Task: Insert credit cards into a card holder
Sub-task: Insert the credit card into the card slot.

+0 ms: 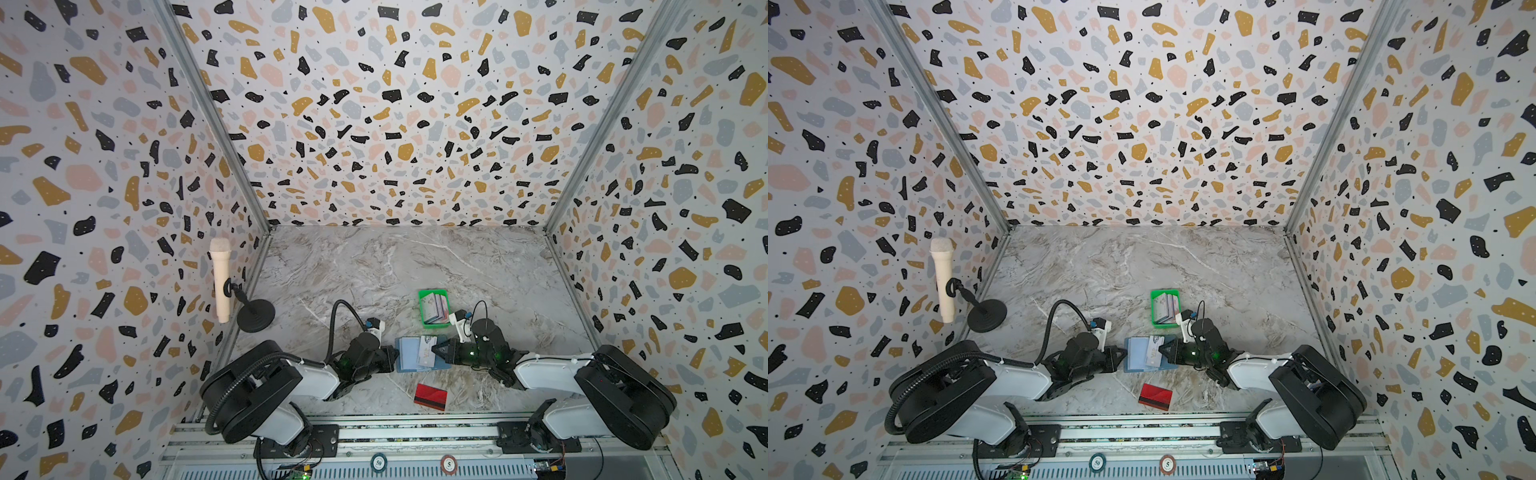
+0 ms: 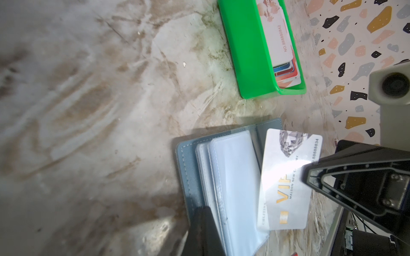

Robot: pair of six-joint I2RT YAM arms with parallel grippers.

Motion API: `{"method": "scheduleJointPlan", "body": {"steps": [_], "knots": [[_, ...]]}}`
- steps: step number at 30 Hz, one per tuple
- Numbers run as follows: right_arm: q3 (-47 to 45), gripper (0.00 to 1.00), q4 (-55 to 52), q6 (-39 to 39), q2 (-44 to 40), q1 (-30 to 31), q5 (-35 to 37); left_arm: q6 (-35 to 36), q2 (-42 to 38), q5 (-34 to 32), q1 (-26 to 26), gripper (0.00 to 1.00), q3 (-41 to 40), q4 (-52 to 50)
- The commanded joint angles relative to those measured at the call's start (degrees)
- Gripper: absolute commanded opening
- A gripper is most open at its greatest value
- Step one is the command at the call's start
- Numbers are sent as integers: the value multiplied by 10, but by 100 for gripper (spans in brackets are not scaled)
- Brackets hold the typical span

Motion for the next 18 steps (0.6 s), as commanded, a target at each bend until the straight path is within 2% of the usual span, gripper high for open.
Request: {"method": "scheduleJointPlan", "body": {"steps": [1, 9, 18], "knots": [[18, 0, -44, -16, 10, -5, -22, -3, 0, 5, -3, 0, 4, 20], [45, 0, -66, -37, 51, -11, -50, -1, 4, 10, -3, 0, 7, 20], [64, 0, -107, -55, 54, -14, -51, 0, 9, 10, -2, 0, 9, 22]]}}
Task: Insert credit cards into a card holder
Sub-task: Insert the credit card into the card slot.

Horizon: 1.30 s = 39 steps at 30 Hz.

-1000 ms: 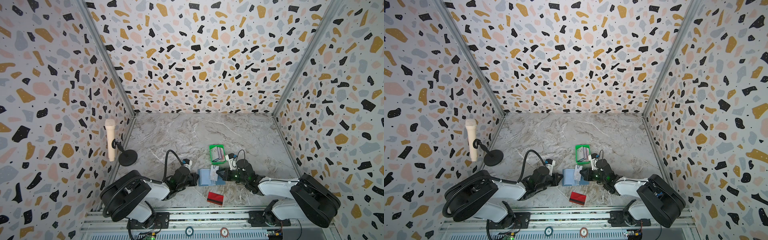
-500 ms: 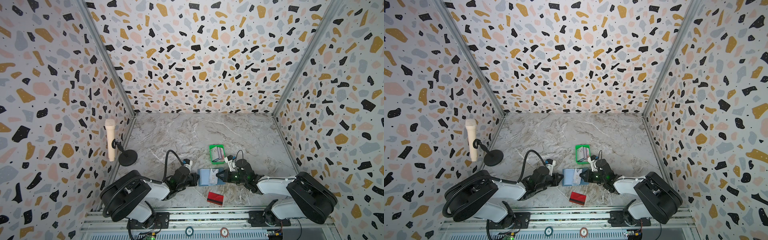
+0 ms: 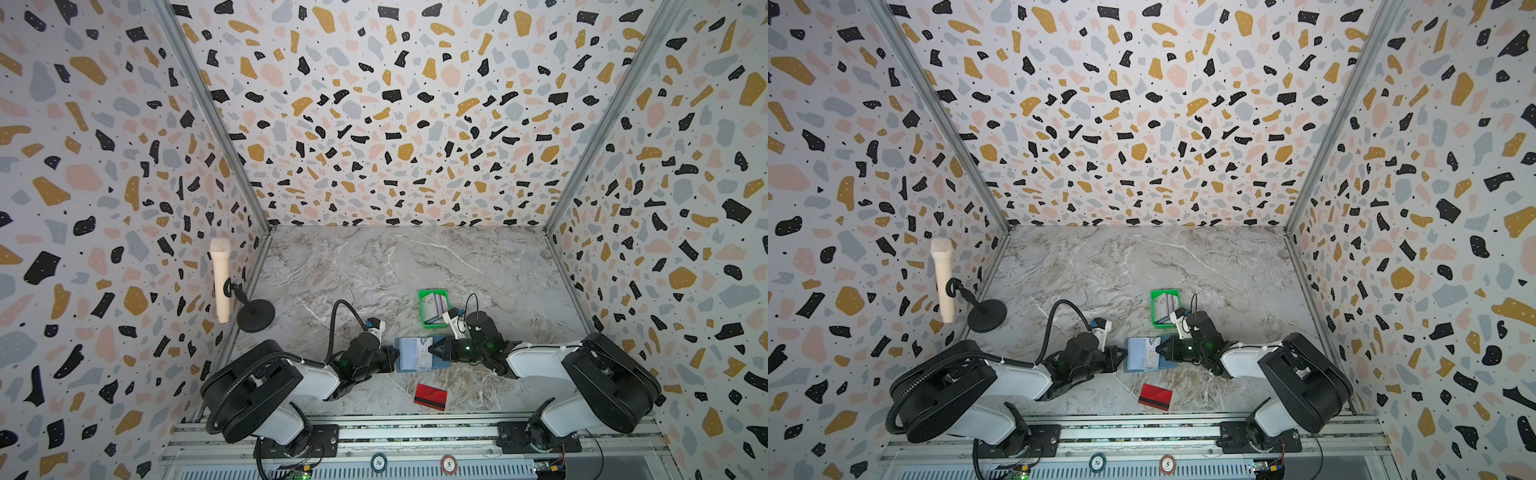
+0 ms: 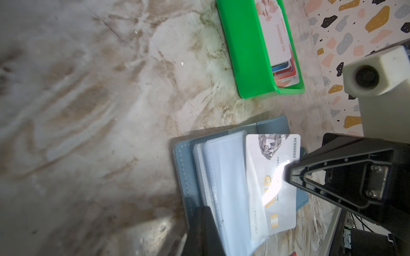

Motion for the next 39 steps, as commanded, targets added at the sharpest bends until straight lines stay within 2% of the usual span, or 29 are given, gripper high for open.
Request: {"method": "scheduleJointPlan", "body": {"steps": [1, 12, 27, 39], "knots": [[6, 0, -55, -23, -3, -2, 1, 1, 5, 6, -2, 0, 9, 18], [-11, 0, -43, 4, -4, -12, -5, 1, 5, 8, -2, 0, 9, 21], [17, 0, -94, -38, 13, -12, -36, 9, 19, 19, -1, 0, 25, 20], [47, 0, -67, -10, 47, 34, 15, -7, 23, 32, -2, 0, 17, 28]]}}
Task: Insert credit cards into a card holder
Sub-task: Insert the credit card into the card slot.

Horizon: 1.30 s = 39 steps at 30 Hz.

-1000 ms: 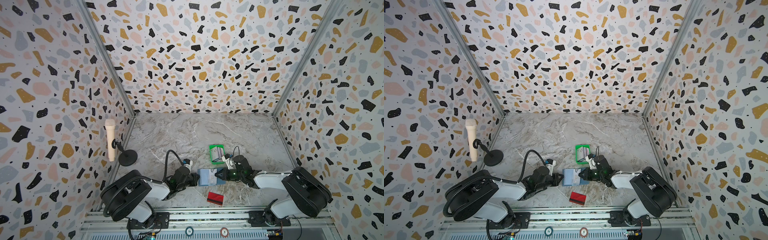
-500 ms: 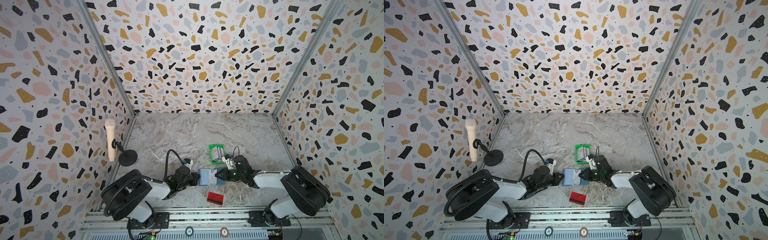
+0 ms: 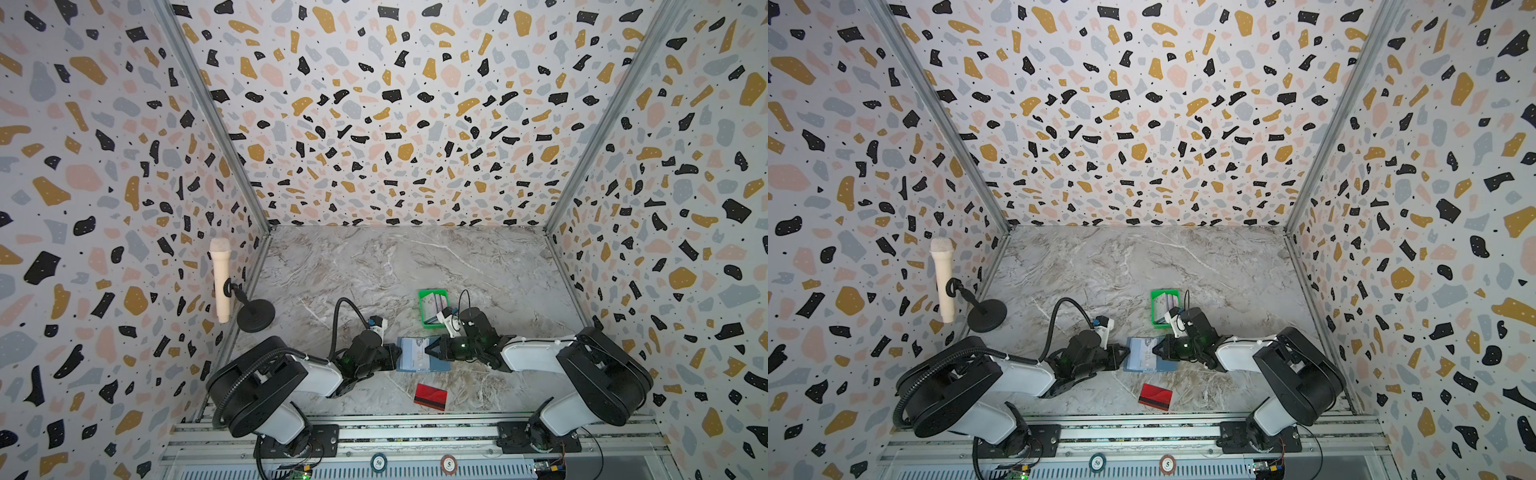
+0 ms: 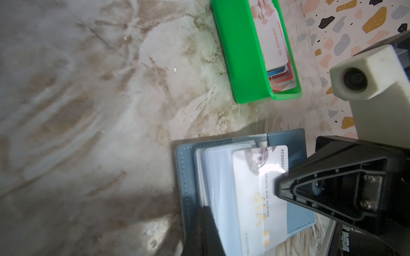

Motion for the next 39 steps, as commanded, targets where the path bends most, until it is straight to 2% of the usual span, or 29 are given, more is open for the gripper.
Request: {"method": "scheduleJointPlan", "body": {"steps": [1, 14, 16, 20, 22, 25, 27, 29, 31, 35, 39], "knots": [[5, 0, -19, 11, 20, 25, 32, -9, 3, 26, -2, 0, -1, 22], [46, 2, -66, 6, 43, 53, 46, -33, 5, 48, -3, 0, -16, 37], [52, 13, -91, -7, 19, 54, 58, -35, 5, 47, -4, 0, -19, 41], [67, 42, -141, -36, -28, 61, 86, -36, 3, 47, -3, 0, -20, 44], [69, 47, -158, -44, -43, 66, 101, -36, 3, 47, -3, 0, -20, 47], [67, 48, -179, -54, -62, 70, 129, -37, 4, 49, -3, 0, -21, 53], [69, 46, -199, -66, -67, 74, 164, -37, 7, 51, -3, 0, -21, 56], [76, 33, -226, -80, -67, 84, 210, -38, 10, 53, -3, 0, -22, 62], [79, 26, -238, -91, -67, 90, 241, -40, 14, 54, -4, 0, -24, 67], [83, 11, -242, -95, -67, 92, 245, -42, 17, 56, -3, 0, -25, 71], [94, 2, -247, -101, -52, 99, 243, -42, 17, 56, -3, 0, -24, 70]]}}
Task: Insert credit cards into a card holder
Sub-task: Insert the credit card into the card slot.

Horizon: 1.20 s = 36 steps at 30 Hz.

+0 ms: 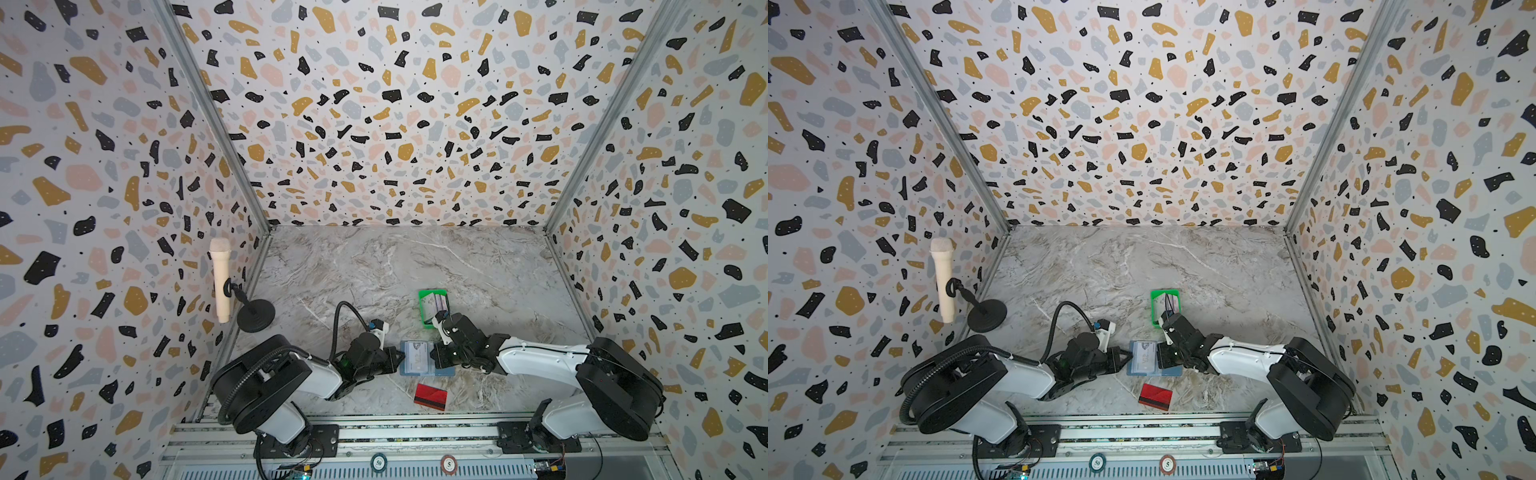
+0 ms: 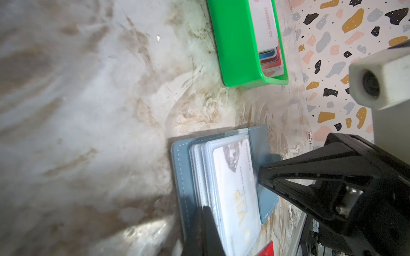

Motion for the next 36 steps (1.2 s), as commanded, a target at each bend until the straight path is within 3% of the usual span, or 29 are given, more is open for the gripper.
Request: {"method": "scheduleJointPlan", "body": {"steps": [1, 11, 16, 17, 21, 23, 28, 36], "knots": [[30, 1, -24, -14, 8, 8, 19, -1, 3, 5, -2, 0, -5, 20], [72, 0, -21, -14, 62, 48, 18, -8, 14, 8, -6, 0, -4, 21], [70, 0, -55, -19, 20, 49, 53, -10, 6, 5, -6, 0, -10, 23], [67, 6, -69, -20, 1, 49, 72, -10, 3, 4, -5, 0, -11, 22], [52, 51, -127, -24, -56, 49, 143, -9, 4, 9, -6, 0, -10, 26], [37, 60, -139, -23, -68, 49, 168, -10, 8, 12, -6, 0, -10, 29], [21, 72, -136, -29, -43, 48, 176, -13, 9, 16, -6, 0, -12, 32], [19, 66, -161, -21, -33, 49, 243, -11, 4, 16, -6, 0, -13, 26]]}}
